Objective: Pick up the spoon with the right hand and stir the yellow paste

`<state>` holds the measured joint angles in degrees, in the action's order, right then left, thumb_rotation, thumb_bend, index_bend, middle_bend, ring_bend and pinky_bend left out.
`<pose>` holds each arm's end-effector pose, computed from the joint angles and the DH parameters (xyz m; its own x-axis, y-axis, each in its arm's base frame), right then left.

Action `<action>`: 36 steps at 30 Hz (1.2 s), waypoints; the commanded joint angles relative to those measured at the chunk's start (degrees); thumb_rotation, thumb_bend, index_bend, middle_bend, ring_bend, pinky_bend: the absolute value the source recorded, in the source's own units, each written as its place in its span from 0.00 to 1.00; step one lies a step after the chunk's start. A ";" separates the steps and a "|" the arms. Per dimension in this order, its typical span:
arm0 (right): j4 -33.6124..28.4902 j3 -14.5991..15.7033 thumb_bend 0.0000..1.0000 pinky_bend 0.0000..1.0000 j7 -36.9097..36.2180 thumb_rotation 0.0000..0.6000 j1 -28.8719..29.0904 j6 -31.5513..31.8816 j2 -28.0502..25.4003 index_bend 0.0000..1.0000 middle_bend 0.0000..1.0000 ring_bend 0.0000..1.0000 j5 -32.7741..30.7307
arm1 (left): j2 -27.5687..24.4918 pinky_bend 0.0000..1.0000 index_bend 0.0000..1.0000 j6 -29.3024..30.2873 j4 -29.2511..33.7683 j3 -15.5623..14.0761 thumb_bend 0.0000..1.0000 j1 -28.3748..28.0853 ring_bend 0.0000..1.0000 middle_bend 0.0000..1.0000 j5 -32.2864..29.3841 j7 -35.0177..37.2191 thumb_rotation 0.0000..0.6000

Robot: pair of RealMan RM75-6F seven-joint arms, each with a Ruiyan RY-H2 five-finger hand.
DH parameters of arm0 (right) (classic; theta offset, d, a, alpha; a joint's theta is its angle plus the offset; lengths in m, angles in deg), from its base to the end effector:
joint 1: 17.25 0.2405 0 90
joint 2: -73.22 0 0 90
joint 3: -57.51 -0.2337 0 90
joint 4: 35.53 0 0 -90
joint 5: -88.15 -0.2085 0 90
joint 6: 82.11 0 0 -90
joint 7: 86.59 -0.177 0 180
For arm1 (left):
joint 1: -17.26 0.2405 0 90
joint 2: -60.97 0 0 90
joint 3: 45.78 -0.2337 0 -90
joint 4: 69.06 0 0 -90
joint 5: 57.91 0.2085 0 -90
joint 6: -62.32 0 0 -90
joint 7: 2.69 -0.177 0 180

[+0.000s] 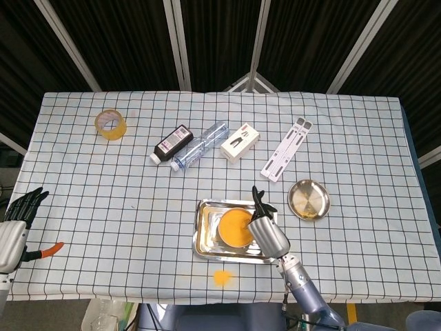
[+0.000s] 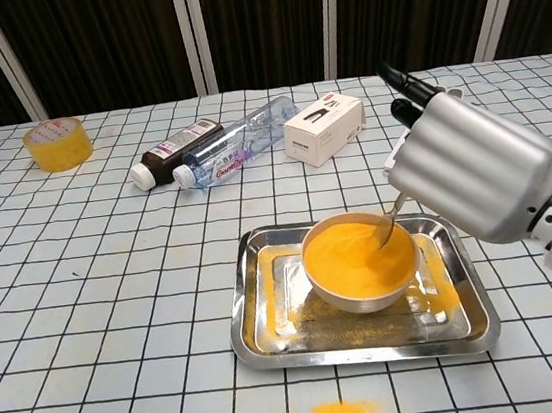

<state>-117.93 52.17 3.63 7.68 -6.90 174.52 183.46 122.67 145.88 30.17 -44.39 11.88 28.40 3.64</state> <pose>-0.1002 -0.2597 -0.0408 0.8687 0.4926 0.0526 0.0339 -0.1650 0.9857 -0.2708 0.2073 0.1430 0.2196 0.0606 0.9737 0.9756 -0.0218 -0.2187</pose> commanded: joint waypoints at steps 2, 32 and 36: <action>0.93 0.64 0.98 0.00 -0.18 1.00 0.10 -0.69 0.95 0.77 0.64 0.26 0.07 | -0.01 0.00 0.00 0.05 -0.02 0.01 0.00 0.02 0.00 0.00 0.02 0.08 1.00; -0.51 1.51 0.98 0.00 -1.08 1.00 -1.13 -0.04 -2.56 0.77 0.64 0.26 1.25 | -0.13 0.00 0.00 -0.19 0.20 0.06 0.00 -0.01 0.00 0.00 -0.29 0.04 1.00; -1.49 1.18 0.98 0.00 -0.67 1.00 -1.34 0.16 -3.61 0.77 0.64 0.26 1.28 | -0.12 0.00 0.00 -0.19 0.20 0.05 0.00 -0.01 0.00 0.00 -0.28 0.05 1.00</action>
<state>-119.34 53.41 2.90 6.39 -6.77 170.98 184.74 122.56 145.68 30.37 -44.33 11.87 28.11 3.70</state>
